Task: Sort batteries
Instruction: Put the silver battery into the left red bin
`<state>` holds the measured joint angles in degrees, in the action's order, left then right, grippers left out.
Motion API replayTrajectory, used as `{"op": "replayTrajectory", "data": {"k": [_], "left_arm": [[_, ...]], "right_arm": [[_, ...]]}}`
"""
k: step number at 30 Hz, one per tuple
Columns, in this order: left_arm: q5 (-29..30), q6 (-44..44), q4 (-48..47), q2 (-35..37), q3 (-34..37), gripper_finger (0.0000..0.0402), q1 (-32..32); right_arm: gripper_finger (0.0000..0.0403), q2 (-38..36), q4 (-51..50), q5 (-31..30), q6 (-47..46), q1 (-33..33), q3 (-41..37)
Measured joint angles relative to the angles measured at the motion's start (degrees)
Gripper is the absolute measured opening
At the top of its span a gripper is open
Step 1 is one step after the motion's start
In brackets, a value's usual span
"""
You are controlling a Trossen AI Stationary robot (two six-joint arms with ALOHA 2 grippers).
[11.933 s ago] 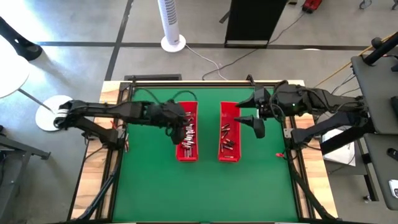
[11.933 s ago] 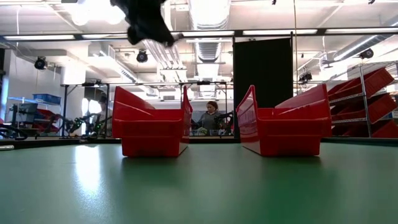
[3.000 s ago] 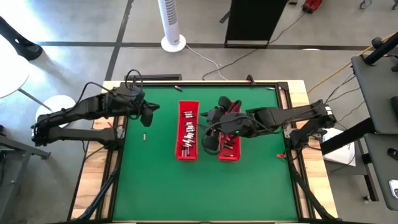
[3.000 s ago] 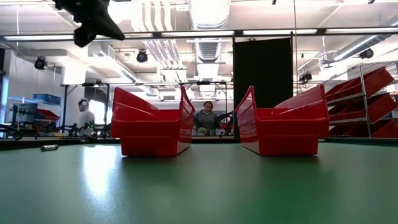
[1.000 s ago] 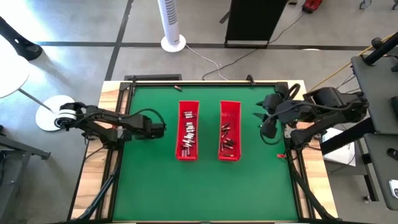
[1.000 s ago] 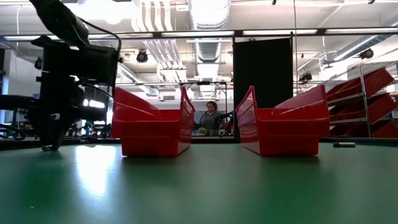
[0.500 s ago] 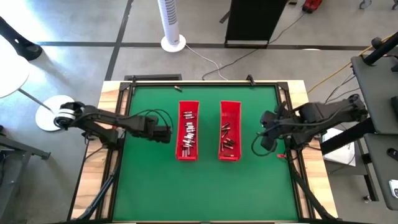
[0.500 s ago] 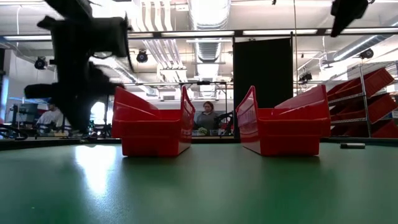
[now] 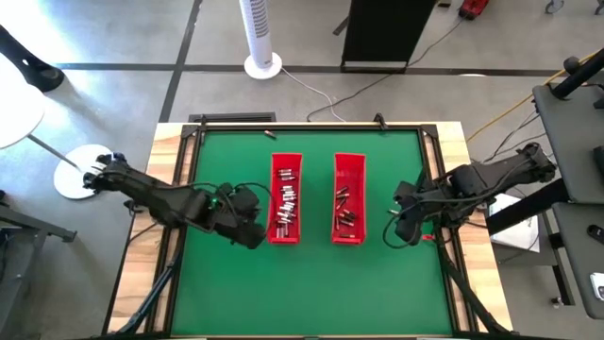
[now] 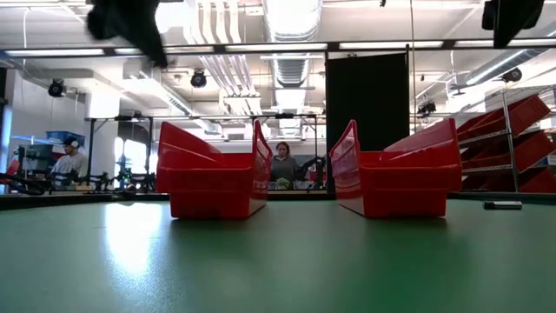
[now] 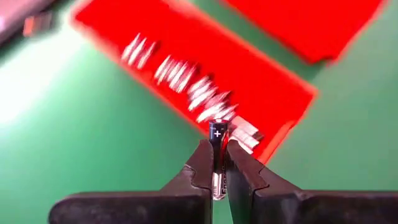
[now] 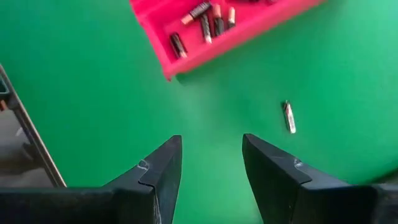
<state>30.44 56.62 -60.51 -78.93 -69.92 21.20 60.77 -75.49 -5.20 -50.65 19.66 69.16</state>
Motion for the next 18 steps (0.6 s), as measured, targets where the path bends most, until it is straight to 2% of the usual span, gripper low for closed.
{"op": "replayTrajectory", "data": {"k": [4, 9, 13, 18], "left_arm": [[0.58, -11.87, 0.02, -2.1, -7.56, 0.0, -2.89], [-0.05, -26.61, 0.94, -8.43, -12.74, 0.0, -9.53], [-3.41, -36.86, 2.09, -13.39, -14.96, 0.0, -12.85], [-12.22, -45.57, 4.75, -16.99, -14.8, 0.0, -16.42]], "right_arm": [[0.0166, 0.11, 1.36, -1.04, 2.22, 0.97, -1.69], [0.0185, -0.46, 2.29, -4.53, 1.04, 2.2, -8.62], [0.0188, -2.09, 5.82, -6.86, -0.93, 4.96, -13.79], [0.0179, -2.05, 9.19, -6.9, -2.08, 8.17, -15.66]]}}
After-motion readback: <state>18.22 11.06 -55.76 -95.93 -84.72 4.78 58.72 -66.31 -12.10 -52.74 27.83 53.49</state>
